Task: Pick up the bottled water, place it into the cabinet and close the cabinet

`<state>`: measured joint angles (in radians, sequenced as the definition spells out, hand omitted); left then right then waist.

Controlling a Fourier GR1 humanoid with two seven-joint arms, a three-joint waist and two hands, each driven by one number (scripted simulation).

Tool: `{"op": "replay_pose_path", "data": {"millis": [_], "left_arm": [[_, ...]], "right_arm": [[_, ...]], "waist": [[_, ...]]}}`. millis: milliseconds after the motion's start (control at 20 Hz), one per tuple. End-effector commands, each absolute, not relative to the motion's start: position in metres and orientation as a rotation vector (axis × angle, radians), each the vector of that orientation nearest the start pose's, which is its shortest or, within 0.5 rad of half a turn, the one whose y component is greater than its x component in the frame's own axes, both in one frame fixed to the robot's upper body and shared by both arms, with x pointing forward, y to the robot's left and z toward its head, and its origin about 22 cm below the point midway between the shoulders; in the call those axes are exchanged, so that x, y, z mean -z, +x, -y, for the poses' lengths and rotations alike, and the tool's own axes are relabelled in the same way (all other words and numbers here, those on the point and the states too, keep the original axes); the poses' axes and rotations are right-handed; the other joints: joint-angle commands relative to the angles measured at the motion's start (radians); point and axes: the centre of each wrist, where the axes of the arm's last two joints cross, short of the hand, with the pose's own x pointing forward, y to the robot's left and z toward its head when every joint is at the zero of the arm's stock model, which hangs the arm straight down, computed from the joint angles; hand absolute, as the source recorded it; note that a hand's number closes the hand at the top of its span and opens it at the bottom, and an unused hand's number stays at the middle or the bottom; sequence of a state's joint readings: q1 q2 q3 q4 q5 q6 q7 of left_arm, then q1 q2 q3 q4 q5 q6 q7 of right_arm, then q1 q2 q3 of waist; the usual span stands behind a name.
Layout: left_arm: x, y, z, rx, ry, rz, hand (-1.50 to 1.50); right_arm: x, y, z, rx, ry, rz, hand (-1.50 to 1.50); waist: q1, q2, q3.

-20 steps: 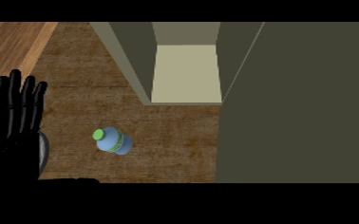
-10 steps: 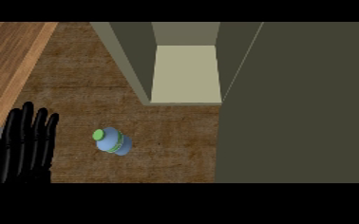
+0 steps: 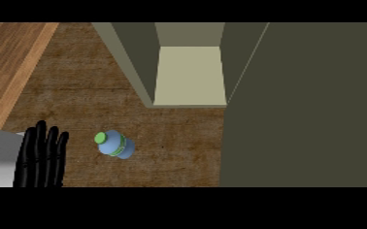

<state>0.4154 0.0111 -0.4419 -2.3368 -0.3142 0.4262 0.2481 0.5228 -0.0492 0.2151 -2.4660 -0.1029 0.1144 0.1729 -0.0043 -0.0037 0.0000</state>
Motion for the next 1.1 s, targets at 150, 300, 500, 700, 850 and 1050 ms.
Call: {"op": "replay_pose_path", "data": {"millis": [150, 300, 500, 700, 850, 1050], "left_arm": [[-0.079, 0.131, -0.174, -0.265, 0.319, 1.731, -1.5], [-0.078, 0.12, -0.2, -0.246, 0.341, 1.725, -1.5], [-0.057, 0.133, -0.202, -0.274, 0.386, 1.682, -1.5], [-0.018, 0.146, -0.212, -0.29, 0.342, 1.632, -1.5], [0.01, 0.145, -0.228, -0.306, 0.342, 1.631, -1.5], [0.048, 0.16, -0.228, -0.316, 0.39, 1.602, -1.5]], "right_arm": [[-0.138, 0.067, 0.231, -0.036, 0.177, 1.843, -1.5], [-0.141, 0.066, 0.23, -0.041, 0.145, 1.833, -1.5], [-0.145, 0.059, 0.221, -0.052, 0.152, 1.847, -1.5], [-0.146, 0.051, 0.231, -0.079, 0.157, 1.839, -1.5], [-0.145, 0.051, 0.218, -0.038, 0.15, 1.858, -1.5], [-0.135, 0.045, 0.229, -0.083, 0.159, 1.855, -1.5]], "waist": [[-0.011, -0.002, 0.0], [-0.001, 0.0, -0.001], [-0.005, 0.0, -0.001], [-0.01, 0.0, -0.001], [-0.007, 0.0, -0.003], [-0.019, -0.001, -0.002]]}}
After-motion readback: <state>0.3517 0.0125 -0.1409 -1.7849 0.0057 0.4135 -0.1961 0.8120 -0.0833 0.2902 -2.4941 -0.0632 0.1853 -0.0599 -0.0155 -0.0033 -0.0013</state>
